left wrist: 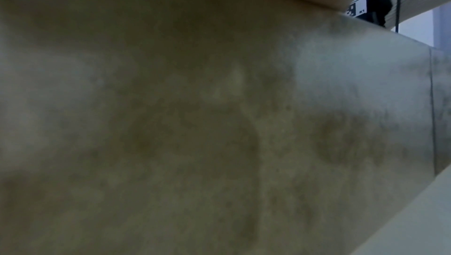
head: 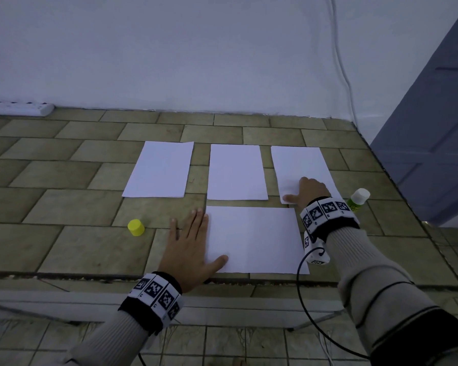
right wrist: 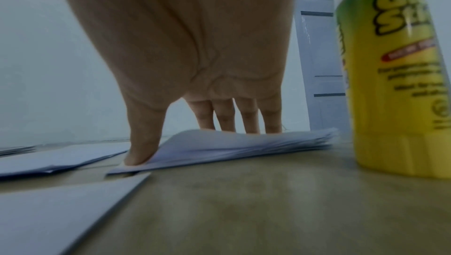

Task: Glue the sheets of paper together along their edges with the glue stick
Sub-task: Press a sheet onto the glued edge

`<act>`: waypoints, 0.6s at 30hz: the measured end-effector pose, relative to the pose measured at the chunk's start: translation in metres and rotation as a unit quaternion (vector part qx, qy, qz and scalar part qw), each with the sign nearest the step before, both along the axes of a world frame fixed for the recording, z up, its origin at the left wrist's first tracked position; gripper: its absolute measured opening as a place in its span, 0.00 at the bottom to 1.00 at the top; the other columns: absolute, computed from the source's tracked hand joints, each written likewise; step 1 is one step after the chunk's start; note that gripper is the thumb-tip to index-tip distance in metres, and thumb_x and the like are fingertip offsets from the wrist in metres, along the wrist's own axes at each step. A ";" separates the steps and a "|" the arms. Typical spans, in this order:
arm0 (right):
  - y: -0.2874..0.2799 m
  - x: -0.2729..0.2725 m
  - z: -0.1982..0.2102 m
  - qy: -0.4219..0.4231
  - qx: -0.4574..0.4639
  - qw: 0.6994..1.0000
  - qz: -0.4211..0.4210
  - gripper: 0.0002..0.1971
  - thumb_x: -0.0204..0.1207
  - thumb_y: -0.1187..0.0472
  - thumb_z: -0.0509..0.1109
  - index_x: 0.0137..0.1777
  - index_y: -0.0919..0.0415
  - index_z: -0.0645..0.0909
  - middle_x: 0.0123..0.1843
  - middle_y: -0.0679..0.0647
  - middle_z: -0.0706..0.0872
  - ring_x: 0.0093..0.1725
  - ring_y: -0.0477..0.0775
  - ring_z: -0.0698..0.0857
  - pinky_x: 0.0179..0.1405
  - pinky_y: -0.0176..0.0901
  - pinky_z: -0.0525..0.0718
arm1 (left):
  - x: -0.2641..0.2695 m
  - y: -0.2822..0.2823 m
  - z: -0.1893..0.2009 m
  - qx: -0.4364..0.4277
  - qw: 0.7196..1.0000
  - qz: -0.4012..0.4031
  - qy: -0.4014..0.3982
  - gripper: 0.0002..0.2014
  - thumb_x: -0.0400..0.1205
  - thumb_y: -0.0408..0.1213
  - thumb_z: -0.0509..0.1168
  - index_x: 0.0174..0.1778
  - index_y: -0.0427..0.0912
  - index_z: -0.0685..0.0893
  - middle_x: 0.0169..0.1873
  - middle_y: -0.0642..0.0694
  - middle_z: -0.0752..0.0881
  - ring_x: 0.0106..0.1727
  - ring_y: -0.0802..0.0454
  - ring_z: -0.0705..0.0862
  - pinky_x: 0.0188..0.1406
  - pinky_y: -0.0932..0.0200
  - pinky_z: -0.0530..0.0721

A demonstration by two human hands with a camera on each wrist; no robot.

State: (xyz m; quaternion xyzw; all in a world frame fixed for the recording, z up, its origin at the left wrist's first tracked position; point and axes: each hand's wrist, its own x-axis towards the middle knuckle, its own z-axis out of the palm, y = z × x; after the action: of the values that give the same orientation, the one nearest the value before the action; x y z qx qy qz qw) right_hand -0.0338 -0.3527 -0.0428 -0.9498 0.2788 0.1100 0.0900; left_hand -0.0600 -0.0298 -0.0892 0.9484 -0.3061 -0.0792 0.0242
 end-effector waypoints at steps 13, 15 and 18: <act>0.006 -0.032 0.024 -0.219 0.162 0.960 0.064 0.30 0.70 0.34 0.69 0.63 0.56 0.79 0.64 0.55 0.82 0.65 0.58 0.79 0.66 0.61 0.74 | 0.008 0.001 0.006 -0.210 0.974 0.055 0.068 0.51 0.73 0.79 0.35 0.85 0.48 0.54 0.83 0.53 0.63 0.83 0.58 0.57 0.84 0.40 0.44; 0.018 -0.044 0.027 -0.219 0.168 0.954 0.118 0.33 0.65 0.27 0.68 0.64 0.47 0.80 0.75 0.50 0.74 0.78 0.58 0.67 0.76 0.70 0.60 | 0.009 -0.003 0.020 -0.361 0.921 0.091 0.112 0.37 0.76 0.74 0.48 0.74 0.55 0.69 0.68 0.66 0.76 0.72 0.69 0.70 0.80 0.48 0.61; 0.037 -0.069 0.035 -0.195 0.178 0.948 0.180 0.24 0.71 0.43 0.74 0.67 0.42 0.77 0.85 0.49 0.52 0.85 0.54 0.42 0.81 0.65 0.46 | 0.017 -0.011 0.042 -0.538 0.813 0.124 0.185 0.29 0.81 0.65 0.54 0.74 0.53 0.73 0.66 0.66 0.79 0.68 0.72 0.75 0.69 0.64 0.72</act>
State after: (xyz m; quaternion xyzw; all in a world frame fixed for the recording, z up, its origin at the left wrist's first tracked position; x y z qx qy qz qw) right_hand -0.1030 -0.3159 -0.0074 -0.9556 0.0558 -0.0149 0.2888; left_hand -0.0431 -0.0413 -0.0469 0.7809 -0.1695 -0.0724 0.5968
